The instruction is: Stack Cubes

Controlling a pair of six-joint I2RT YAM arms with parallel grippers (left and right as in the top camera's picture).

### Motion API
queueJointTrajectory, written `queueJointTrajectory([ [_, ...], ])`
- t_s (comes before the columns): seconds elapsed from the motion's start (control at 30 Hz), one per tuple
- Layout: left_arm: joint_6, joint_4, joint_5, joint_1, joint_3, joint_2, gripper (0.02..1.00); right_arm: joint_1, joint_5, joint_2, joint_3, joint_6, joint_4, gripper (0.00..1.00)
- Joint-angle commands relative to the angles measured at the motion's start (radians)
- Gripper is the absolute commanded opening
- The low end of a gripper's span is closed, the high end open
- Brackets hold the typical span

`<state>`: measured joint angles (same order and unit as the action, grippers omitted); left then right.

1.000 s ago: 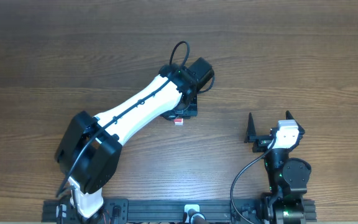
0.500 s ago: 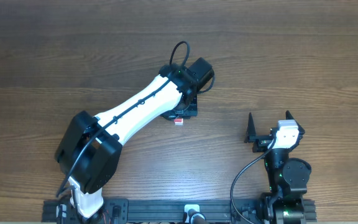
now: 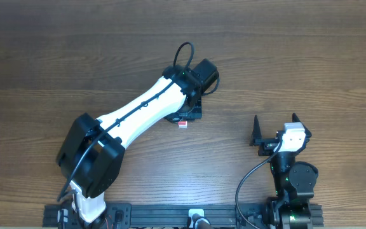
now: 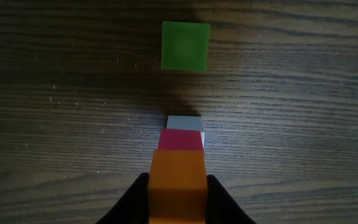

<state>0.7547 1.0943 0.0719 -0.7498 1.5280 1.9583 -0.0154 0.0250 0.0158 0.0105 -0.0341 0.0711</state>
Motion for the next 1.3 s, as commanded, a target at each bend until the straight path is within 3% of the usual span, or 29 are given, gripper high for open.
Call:
queueJointTrajectory([
  [0.03, -0.015, -0.005, 0.020, -0.001, 0.009, 0.019, 0.240, -0.005, 0.011, -0.010, -0.005, -0.005, 0.001, 0.991],
  [0.67, -0.015, -0.005, 0.020, -0.001, 0.009, 0.019, 0.364, -0.005, 0.011, -0.010, -0.005, -0.005, 0.001, 0.993],
  [0.73, -0.015, -0.006, 0.020, -0.001, 0.009, 0.019, 0.428, -0.005, 0.011, -0.010, -0.005, -0.005, 0.001, 0.993],
  [0.83, -0.015, -0.021, 0.019, -0.001, 0.010, 0.014, 0.660, -0.005, 0.011, -0.010, -0.005, -0.005, 0.001, 0.993],
  [0.9, -0.015, -0.029, 0.019, 0.000, 0.010, 0.003, 0.844, -0.005, 0.011, -0.010, -0.005, -0.005, 0.001, 0.991],
  [0.93, -0.016, -0.032, 0.019, 0.002, 0.011, -0.008, 0.996, -0.005, 0.011, -0.010, -0.005, -0.005, 0.001, 0.991],
  [1.17, -0.071, -0.026, 0.021, 0.058, 0.032, -0.124, 1.000, -0.005, 0.011, -0.010, -0.005, -0.005, 0.001, 0.991],
  [1.3, -0.075, 0.013, 0.100, 0.113, 0.037, -0.227, 1.000, -0.005, 0.011, -0.010, -0.005, -0.005, 0.001, 0.991],
])
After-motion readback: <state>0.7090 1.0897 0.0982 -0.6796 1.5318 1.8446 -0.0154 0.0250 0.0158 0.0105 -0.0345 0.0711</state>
